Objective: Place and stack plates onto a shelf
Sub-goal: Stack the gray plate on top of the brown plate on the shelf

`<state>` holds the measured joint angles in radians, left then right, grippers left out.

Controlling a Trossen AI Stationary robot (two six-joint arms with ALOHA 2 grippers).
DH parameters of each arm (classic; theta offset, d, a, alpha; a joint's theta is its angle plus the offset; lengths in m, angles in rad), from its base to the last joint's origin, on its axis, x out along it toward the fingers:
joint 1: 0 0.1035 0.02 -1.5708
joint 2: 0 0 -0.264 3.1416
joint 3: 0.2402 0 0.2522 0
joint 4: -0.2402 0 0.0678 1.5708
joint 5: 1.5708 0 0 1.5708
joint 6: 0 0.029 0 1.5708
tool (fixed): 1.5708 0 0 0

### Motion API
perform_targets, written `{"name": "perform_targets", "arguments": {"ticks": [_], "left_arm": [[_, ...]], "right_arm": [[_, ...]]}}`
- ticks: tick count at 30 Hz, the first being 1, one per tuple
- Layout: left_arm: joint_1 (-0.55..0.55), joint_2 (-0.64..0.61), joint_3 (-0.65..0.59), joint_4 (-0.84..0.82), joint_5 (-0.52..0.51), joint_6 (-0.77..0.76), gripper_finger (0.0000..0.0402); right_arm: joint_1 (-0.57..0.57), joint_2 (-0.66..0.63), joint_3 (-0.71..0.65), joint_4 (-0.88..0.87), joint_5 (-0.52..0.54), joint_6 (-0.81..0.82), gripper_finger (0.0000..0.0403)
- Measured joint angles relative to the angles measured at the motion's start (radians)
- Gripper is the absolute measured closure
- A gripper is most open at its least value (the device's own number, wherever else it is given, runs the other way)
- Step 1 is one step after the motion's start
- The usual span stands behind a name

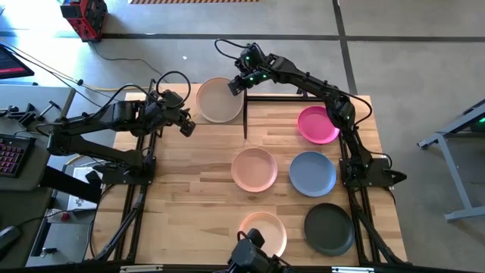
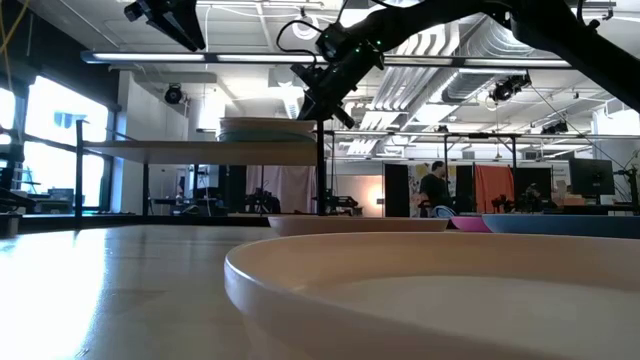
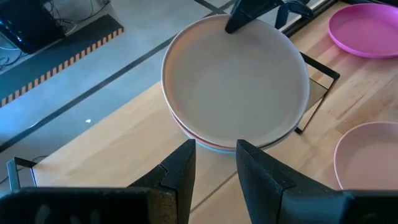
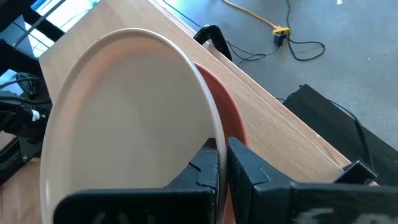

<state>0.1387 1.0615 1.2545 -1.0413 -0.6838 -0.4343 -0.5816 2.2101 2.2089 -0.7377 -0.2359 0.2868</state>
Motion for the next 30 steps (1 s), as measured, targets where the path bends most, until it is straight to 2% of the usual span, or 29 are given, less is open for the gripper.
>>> {"name": "perform_targets", "arguments": {"ticks": [12, 18, 27, 30], "left_arm": [[0.000, 0.000, 0.000, 0.000, 0.000, 0.000, 0.0295], [0.000, 0.000, 0.000, 0.000, 0.000, 0.000, 0.0295], [0.000, 0.000, 0.000, 0.000, 0.000, 0.000, 0.0295], [0.000, 0.000, 0.000, 0.000, 0.001, 0.000, 0.0295]], "right_arm": [[-0.001, 0.000, 0.000, -0.001, -0.012, 0.000, 0.0402], [-0.010, 0.000, 0.000, 0.002, -0.059, -0.001, 0.0399], [-0.010, 0.000, 0.000, -0.006, -0.010, -0.026, 0.0314], [-0.010, 0.000, 0.000, -0.005, 0.000, -0.035, 0.0296]]}}
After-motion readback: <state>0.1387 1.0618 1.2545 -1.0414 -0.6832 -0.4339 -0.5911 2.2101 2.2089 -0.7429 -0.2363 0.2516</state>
